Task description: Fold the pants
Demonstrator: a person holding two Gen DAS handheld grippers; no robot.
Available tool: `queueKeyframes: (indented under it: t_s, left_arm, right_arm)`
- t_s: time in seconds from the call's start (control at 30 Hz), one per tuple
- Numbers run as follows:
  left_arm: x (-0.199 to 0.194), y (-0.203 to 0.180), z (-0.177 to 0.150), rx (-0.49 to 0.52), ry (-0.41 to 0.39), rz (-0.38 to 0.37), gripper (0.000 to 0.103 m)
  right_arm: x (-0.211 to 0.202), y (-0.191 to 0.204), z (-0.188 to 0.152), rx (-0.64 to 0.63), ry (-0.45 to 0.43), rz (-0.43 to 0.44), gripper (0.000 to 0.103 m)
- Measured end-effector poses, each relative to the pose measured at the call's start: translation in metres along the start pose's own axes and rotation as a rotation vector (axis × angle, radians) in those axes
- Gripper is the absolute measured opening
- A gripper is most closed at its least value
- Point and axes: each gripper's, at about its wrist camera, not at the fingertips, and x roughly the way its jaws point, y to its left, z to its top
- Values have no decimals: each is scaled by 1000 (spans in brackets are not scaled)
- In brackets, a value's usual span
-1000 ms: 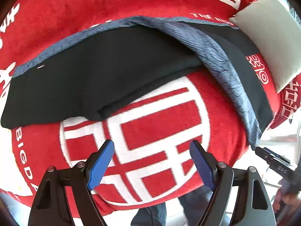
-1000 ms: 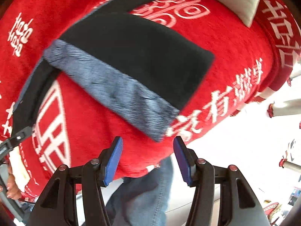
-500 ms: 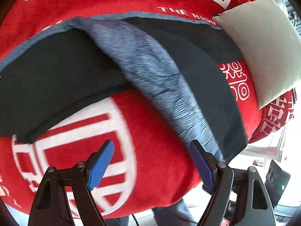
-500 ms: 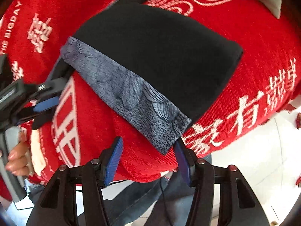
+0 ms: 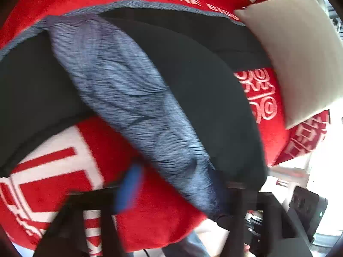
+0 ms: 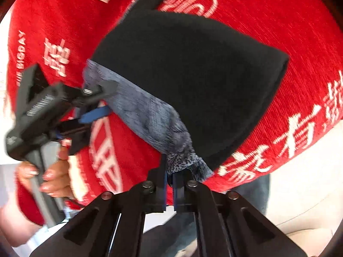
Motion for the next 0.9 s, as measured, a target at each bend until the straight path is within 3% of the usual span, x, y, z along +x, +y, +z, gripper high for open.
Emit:
queueKeyframes:
  t_s: [0.13,0.27,0.53,0.7,0.9]
  left_arm:
    - [-5,-10,6,0,-3,-33,10]
    - [-27,-20,21,-35,-51,-74,10]
    - [-50,-42,86,-58,-145,-85,10]
    - [-54,-57,133,-39,-214,-70,10]
    - [-72,-59,172,-24,-327,76,10]
  right_arm:
    - [-19,14,17,-19,11,85,3]
    - [-45,28,46,-52,-11,134,3]
    - [-96,62,152,-194,-101,130,3]
    - [-104,80,241,-299,-138,52,3]
    - [-76,81,328,-386,-138,-158,3]
